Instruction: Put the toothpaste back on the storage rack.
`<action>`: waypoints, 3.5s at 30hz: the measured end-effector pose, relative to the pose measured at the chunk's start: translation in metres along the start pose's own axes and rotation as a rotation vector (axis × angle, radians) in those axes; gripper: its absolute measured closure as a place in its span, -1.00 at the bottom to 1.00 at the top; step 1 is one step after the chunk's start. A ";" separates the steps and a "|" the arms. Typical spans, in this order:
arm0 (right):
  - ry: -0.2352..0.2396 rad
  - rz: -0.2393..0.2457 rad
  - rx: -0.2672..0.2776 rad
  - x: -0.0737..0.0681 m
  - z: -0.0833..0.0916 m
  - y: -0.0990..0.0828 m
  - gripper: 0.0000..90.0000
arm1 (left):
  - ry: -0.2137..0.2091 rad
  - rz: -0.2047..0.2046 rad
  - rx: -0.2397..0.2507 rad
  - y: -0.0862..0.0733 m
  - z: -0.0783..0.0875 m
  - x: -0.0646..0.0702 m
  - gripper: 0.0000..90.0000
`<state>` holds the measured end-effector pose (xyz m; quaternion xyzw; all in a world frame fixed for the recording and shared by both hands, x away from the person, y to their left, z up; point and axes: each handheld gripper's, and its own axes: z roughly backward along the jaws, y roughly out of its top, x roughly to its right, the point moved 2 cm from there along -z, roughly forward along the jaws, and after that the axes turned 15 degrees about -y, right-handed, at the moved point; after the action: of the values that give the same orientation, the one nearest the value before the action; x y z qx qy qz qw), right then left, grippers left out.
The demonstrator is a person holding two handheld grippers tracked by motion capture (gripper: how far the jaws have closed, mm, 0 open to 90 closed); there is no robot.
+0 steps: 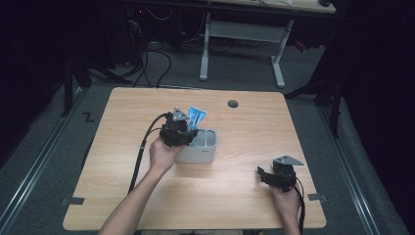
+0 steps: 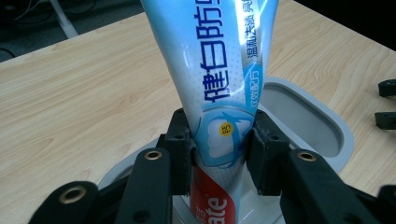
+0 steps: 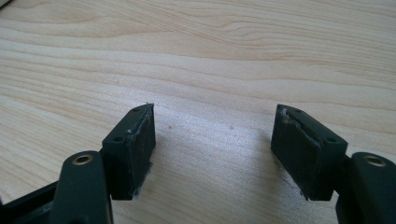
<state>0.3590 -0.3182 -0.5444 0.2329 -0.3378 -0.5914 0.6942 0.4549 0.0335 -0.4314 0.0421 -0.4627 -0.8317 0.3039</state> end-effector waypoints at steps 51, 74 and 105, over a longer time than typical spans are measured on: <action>-0.001 0.001 0.000 0.000 0.000 0.000 -0.32 | 0.005 0.007 0.070 -0.013 0.025 0.004 0.23; -0.001 0.001 0.000 0.000 0.000 0.000 -0.32 | 0.061 0.010 0.122 -0.019 0.058 -0.007 0.13; -0.001 0.002 0.000 0.000 0.000 0.000 -0.32 | 0.103 0.110 0.173 -0.048 0.089 -0.028 0.07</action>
<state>0.3590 -0.3181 -0.5445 0.2324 -0.3385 -0.5909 0.6944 0.4242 0.1333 -0.4251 0.0856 -0.5183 -0.7674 0.3675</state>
